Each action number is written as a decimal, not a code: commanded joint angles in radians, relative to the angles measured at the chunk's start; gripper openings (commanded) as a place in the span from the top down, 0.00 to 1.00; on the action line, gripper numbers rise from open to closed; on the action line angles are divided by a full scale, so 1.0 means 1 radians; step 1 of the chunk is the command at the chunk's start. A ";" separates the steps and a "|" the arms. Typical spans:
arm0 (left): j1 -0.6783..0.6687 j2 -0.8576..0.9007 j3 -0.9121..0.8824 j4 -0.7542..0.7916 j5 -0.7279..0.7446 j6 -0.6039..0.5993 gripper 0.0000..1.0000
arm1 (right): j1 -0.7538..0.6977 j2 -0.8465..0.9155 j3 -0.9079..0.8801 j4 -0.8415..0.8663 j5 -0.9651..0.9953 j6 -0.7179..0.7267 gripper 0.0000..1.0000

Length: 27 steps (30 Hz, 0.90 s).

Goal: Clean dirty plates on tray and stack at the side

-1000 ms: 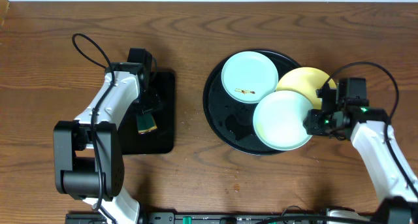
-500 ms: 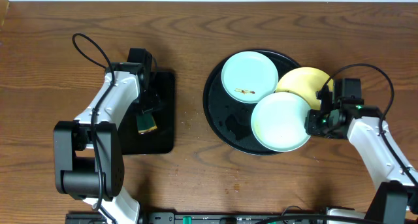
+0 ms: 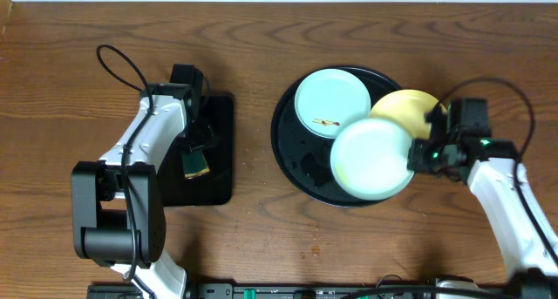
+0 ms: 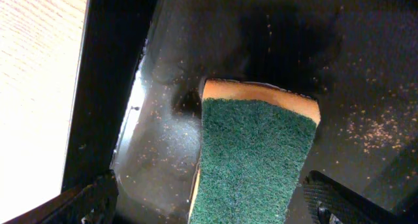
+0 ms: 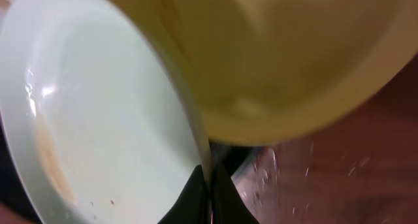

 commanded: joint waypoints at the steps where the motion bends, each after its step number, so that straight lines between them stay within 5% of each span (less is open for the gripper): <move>1: 0.006 0.006 -0.011 -0.003 -0.013 0.001 0.09 | 0.064 -0.138 0.137 -0.015 -0.030 -0.011 0.99; 5: 0.006 0.006 -0.011 -0.003 -0.013 0.001 0.09 | 0.203 -0.229 0.146 -0.006 0.161 -0.017 0.99; 12: 0.006 0.006 -0.011 -0.003 -0.013 0.001 0.09 | 0.576 -0.237 0.073 0.063 0.884 0.014 0.99; 17: 0.006 0.006 -0.011 -0.003 -0.013 0.001 0.09 | 0.782 -0.169 -0.068 0.264 1.340 0.018 0.99; 27: 0.006 0.006 -0.011 -0.003 -0.013 0.001 0.09 | 0.851 -0.019 -0.146 0.606 1.577 -0.125 0.99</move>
